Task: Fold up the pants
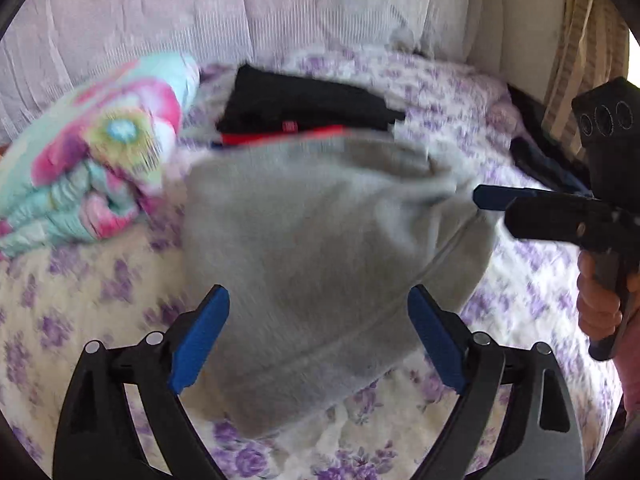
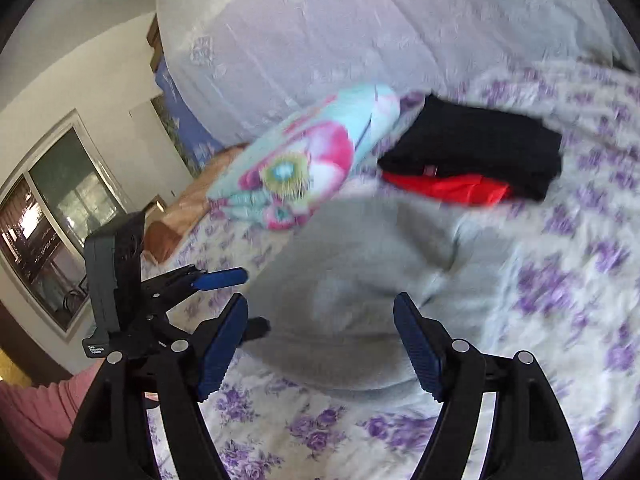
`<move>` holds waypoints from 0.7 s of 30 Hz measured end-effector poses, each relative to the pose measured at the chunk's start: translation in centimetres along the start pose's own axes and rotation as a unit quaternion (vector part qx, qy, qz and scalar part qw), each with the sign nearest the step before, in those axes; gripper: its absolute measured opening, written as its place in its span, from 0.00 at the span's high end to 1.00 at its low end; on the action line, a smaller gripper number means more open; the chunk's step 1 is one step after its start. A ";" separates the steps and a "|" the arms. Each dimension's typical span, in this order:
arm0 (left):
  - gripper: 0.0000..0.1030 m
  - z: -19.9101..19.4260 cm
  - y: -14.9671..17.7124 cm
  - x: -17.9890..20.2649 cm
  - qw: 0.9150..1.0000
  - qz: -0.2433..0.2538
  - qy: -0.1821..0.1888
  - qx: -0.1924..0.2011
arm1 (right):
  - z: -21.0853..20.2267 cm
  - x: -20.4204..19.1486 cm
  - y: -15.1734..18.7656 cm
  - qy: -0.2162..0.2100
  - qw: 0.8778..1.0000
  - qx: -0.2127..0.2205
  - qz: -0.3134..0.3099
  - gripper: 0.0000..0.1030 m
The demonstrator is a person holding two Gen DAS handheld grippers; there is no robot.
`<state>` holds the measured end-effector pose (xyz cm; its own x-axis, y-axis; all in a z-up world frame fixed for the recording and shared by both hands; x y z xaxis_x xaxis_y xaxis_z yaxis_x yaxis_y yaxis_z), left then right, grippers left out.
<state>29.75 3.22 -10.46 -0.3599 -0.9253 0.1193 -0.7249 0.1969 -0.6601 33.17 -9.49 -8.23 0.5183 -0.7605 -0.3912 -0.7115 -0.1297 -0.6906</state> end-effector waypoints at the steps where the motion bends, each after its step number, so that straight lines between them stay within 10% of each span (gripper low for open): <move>1: 0.14 0.9 1.1 -0.2 1.000 -0.001 -0.002 -0.016 | 0.9 0.7 1.2 0.006 1.000 -0.009 0.003 0.28; 11: 0.12 -0.8 3.0 -0.4 1.000 0.000 0.006 -0.011 | -2.9 -1.1 -0.5 0.005 0.999 0.039 -0.034 0.29; 21: 0.12 1.2 4.8 -0.5 0.999 0.032 -0.023 -0.033 | 2.9 8.0 -5.1 -0.061 0.982 0.064 0.170 0.35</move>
<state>27.13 4.21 -14.60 -0.3809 -0.9236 0.0432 -0.7387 0.2759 -0.6150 42.32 -13.07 -9.64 0.3202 -0.6634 -0.6763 -0.7916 0.2048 -0.5757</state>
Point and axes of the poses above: each gripper's, at about its wrist camera, not at the fingertips, and z roughly the way its jaws point, x to its right, y to its underside, the point moved 9 cm from there along z, roughly the way its jaws point, and after that the axes turned 3 degrees about y, right-handed, at the moved point
